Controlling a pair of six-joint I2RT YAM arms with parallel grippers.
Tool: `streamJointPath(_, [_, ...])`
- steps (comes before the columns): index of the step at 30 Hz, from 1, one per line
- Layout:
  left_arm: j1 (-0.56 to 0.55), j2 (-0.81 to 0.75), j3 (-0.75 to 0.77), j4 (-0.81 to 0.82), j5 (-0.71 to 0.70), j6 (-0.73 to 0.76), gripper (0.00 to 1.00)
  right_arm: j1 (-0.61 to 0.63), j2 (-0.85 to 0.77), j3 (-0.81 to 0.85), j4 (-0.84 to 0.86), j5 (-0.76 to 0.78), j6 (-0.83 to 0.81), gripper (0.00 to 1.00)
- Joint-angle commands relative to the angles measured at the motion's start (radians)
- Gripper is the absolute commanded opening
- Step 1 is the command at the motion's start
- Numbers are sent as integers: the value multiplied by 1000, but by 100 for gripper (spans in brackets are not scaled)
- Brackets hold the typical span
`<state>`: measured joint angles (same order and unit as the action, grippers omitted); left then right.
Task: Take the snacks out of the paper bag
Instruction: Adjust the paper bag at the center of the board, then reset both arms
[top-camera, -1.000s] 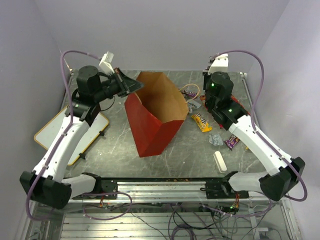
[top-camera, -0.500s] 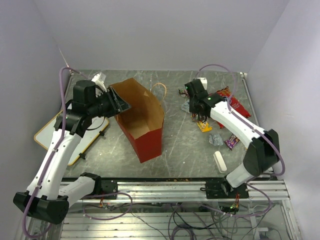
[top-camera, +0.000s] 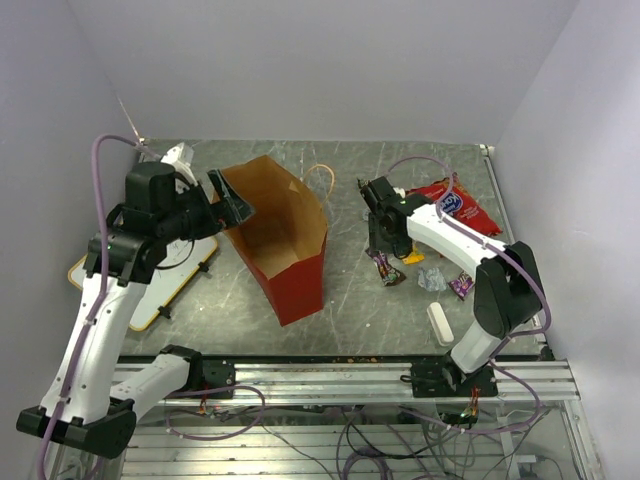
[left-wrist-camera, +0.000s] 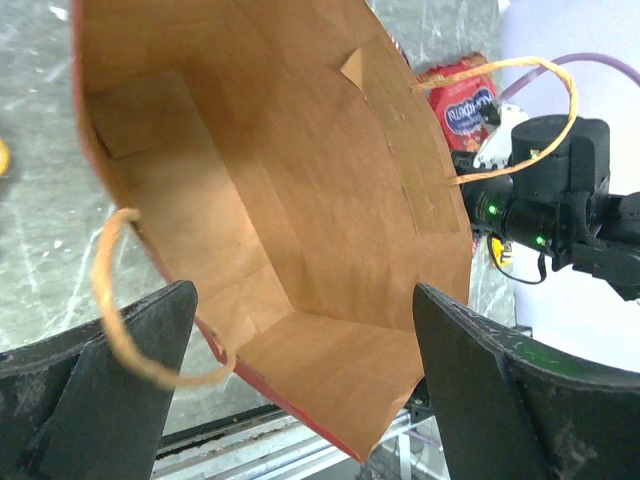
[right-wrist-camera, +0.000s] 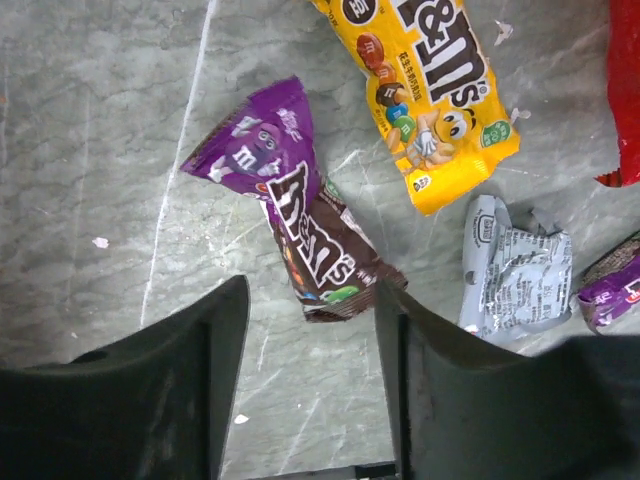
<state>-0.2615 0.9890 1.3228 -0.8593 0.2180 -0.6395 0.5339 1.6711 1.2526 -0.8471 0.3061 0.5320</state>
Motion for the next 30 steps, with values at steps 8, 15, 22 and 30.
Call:
streamJointPath(8, [8,92,305,-397,-276,21,100,1,-87,71,-81,-27,-72,100])
streamJointPath(15, [8,83,439,-526,-394,79,100,1,-231,51,-184,-36,-76,100])
streamJointPath(22, [9,144,693,-637,-388,168,100,3,-392,213,-301,-77,-111,100])
streamJointPath(30, [8,44,719,-285,-167,65,99,3,-577,547,-326,-58,-157,100])
